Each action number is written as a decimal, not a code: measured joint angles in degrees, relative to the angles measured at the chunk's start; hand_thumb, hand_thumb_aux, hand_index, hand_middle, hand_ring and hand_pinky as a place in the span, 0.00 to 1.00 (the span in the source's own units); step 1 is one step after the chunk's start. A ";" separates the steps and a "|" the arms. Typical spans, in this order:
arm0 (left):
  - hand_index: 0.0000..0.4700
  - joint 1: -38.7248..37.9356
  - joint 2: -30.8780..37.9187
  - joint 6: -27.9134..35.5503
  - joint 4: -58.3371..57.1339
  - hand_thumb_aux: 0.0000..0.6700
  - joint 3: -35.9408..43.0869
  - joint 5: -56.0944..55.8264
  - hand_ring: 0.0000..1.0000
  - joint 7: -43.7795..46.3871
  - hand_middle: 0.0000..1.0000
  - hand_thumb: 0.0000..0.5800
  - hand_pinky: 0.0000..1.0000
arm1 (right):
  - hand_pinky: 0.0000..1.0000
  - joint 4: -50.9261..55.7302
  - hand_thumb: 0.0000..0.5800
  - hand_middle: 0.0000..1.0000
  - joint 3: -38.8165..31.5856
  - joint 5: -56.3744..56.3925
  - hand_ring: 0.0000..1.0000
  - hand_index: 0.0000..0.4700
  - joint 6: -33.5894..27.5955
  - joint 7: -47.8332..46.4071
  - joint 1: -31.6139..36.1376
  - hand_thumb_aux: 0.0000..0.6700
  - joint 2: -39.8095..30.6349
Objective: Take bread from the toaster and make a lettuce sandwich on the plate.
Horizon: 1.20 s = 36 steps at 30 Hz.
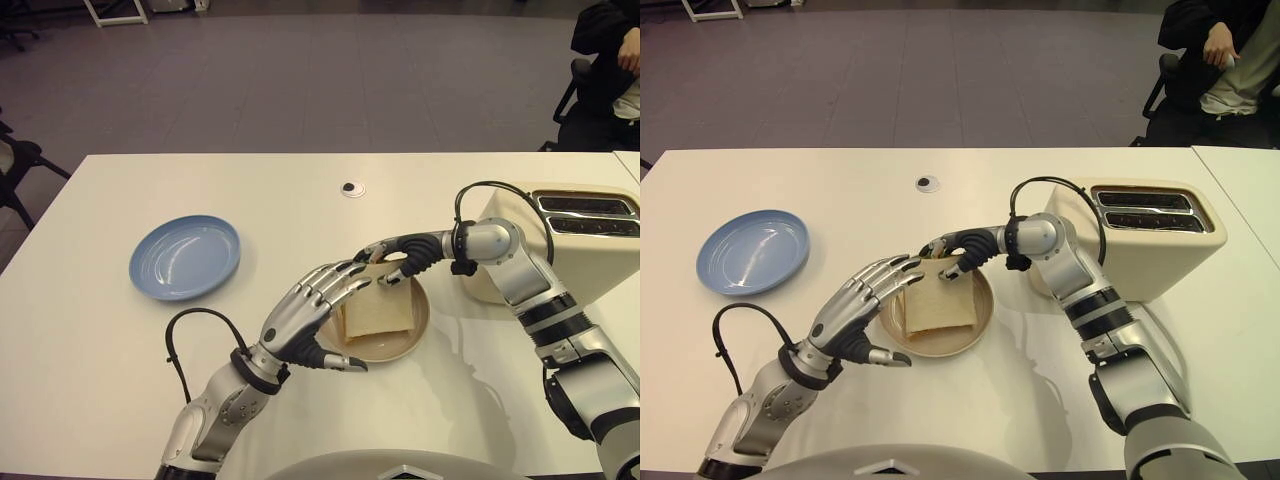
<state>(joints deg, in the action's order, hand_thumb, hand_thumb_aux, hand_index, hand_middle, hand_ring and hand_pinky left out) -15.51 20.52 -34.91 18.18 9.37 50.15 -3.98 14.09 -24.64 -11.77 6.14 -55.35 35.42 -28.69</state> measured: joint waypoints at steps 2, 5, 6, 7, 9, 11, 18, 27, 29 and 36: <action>0.00 -0.11 1.15 0.08 0.13 0.00 1.19 3.29 0.00 0.07 0.00 0.00 0.00 | 0.00 -0.65 1.00 0.00 -0.23 -0.05 0.00 1.00 -0.04 0.03 -1.11 1.00 0.00; 0.00 -0.21 3.29 0.29 1.37 0.00 3.55 8.95 0.00 0.53 0.00 0.00 0.00 | 0.00 -1.59 1.00 0.00 -0.62 -0.31 0.00 1.00 -0.30 0.00 -1.88 1.00 0.06; 0.00 -0.20 3.48 0.54 1.62 0.00 4.10 10.42 0.00 0.61 0.00 0.00 0.00 | 0.00 -1.70 1.00 0.00 -0.75 -0.38 0.00 1.00 -0.35 0.00 -1.93 1.00 0.17; 0.00 -0.07 3.99 0.96 1.66 0.00 4.97 12.16 0.00 0.65 0.00 0.00 0.00 | 0.00 -1.87 1.00 0.00 -0.84 -0.52 0.00 1.00 -0.51 0.01 -2.07 1.00 0.34; 0.00 0.63 4.60 1.45 1.23 0.00 6.54 14.58 0.00 0.60 0.00 0.00 0.00 | 0.00 -2.47 1.00 0.00 -0.99 -0.58 0.00 1.00 -0.70 0.06 -2.70 1.00 0.60; 0.00 1.69 4.89 2.15 0.32 0.00 8.01 15.82 0.00 0.48 0.00 0.00 0.00 | 0.00 -2.61 1.00 0.00 -1.10 -0.62 0.00 1.00 -0.91 0.17 -3.00 1.00 0.72; 0.00 5.03 6.88 4.58 -3.00 0.00 11.27 18.51 0.00 -0.81 0.00 0.00 0.00 | 0.00 -2.22 0.98 0.00 -1.39 -1.83 0.00 0.85 -1.28 0.92 -2.98 0.85 1.32; 0.00 5.61 8.56 6.94 -6.60 0.00 12.58 14.41 0.00 -0.51 0.00 0.00 0.00 | 0.00 -3.86 0.00 0.00 3.44 -0.43 0.00 0.00 -2.34 3.74 0.01 0.00 1.80; 0.00 5.97 8.84 7.02 -7.43 0.00 12.68 13.89 0.00 -0.80 0.00 0.00 0.00 | 0.00 -5.51 0.00 0.00 5.66 0.73 0.00 0.00 -3.07 4.03 1.77 0.00 1.68; 0.00 7.69 8.84 7.70 -11.39 0.00 12.65 9.85 0.00 -3.50 0.00 0.00 0.00 | 0.00 -15.98 0.00 0.00 9.40 5.21 0.00 0.00 -5.93 3.42 -1.53 0.00 -0.39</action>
<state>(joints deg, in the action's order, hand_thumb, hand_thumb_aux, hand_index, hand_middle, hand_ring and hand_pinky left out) -7.83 29.36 -27.21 6.79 22.02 60.01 -7.48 -1.90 -15.24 -6.56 0.21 -51.93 33.89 -29.08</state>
